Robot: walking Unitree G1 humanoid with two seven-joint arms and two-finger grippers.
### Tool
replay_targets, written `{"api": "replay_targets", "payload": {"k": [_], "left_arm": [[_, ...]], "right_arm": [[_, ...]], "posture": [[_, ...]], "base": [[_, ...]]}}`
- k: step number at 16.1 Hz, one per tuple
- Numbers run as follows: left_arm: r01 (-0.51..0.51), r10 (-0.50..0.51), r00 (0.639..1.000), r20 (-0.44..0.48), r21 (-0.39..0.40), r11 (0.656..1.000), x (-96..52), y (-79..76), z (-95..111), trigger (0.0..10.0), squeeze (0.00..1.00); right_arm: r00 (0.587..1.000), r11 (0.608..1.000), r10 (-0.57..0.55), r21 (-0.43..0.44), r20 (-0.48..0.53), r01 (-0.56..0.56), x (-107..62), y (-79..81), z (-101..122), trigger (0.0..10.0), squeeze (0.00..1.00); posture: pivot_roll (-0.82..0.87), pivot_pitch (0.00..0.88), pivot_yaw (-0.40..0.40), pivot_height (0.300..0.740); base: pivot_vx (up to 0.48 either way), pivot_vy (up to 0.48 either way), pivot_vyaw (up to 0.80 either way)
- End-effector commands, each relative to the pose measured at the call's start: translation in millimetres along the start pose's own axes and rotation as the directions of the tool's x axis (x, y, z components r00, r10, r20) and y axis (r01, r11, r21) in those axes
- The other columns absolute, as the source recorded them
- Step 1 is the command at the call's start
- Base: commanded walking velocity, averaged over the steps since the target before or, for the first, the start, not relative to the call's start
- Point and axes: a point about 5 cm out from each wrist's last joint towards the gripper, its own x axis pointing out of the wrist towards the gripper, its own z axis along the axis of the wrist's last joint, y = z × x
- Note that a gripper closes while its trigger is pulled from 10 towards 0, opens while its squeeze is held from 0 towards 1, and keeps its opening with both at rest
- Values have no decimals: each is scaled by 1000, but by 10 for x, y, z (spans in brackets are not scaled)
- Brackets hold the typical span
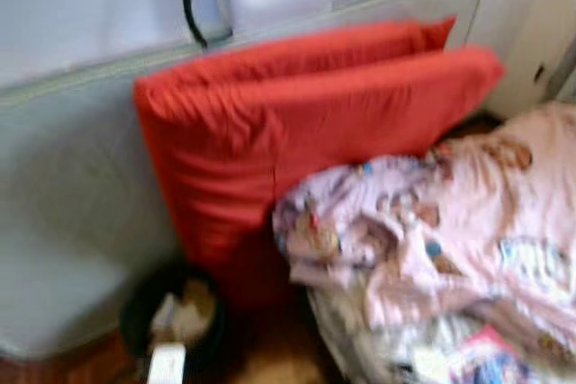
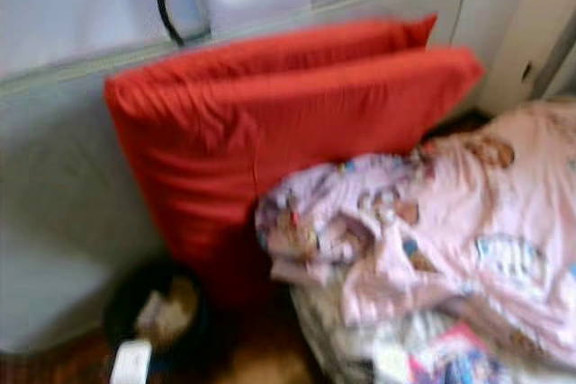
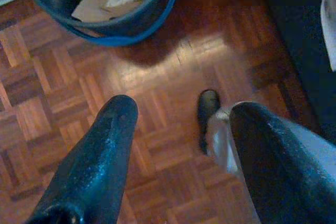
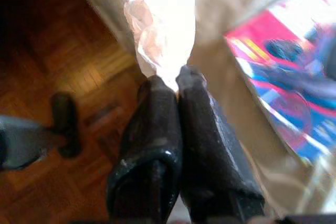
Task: Clean up the room
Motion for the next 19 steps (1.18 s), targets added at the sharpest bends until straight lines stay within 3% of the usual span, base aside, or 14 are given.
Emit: {"api": "replay_targets", "payload": {"k": [1, 19], "left_arm": [[-17, 17, 1000, -5, 15, 1000, -5, 70, 11, 10000, 0], [-19, 19, 1000, -7, 11, 1000, -7, 71, 2, 10000, 0]], "right_arm": [[1000, 1000, 21, 16, 14, -22, 17, 100, 50, 10000, 0], [1000, 999, 15, 31, 1, -15, 15, 109, 25, 10000, 0]], "posture": [[-6, 20, 30, 740], [-3, 17, 32, 740]], "base": [[0, 285, 0], [0, 286, 0]]}}
